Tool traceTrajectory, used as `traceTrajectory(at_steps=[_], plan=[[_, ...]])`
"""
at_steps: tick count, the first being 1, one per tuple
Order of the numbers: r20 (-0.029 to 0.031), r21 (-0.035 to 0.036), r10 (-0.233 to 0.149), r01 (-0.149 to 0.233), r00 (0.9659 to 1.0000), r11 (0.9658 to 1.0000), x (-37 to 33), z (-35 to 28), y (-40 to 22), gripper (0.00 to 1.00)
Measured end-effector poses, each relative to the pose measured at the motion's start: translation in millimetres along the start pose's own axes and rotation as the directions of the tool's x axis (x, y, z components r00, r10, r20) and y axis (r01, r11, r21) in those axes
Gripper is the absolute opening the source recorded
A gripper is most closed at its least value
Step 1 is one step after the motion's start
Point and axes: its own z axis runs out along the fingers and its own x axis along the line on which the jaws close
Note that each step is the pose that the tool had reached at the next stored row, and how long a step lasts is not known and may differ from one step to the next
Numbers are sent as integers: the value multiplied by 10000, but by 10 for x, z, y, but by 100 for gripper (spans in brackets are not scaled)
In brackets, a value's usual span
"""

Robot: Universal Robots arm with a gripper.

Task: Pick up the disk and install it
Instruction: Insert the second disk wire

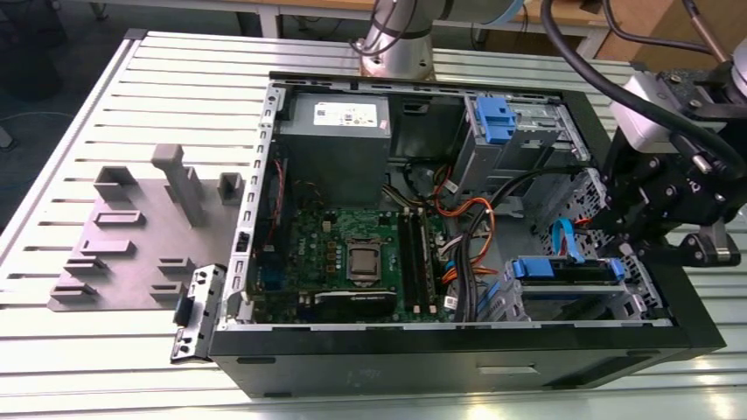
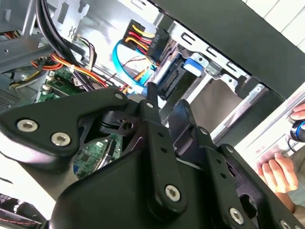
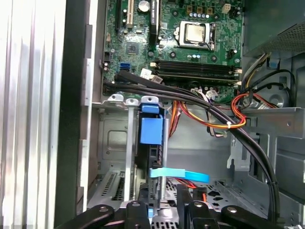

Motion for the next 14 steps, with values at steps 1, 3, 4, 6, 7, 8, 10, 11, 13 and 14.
traceTrajectory(at_steps=[1,3,4,6,7,8,10,11,13,14], plan=[[1,0,0,0,10000,10000,-24,6,-1,37],[0,0,0,0,10000,10000,-68,16,-2,37],[0,0,1,-1,10000,10000,-84,22,-3,37],[1,-1,0,0,10000,10000,-104,35,-19,37],[3,-1,1,-1,10000,10000,-109,44,-36,37],[3,-1,1,-1,10000,10000,-111,51,-56,37],[1,-3,1,-1,10000,10000,-115,65,-98,37],[0,-3,0,0,10000,10000,-119,74,-116,37],[-2,-4,-1,1,10000,10000,-137,91,-138,37],[0,-4,0,0,10000,10000,-148,101,-143,37]])
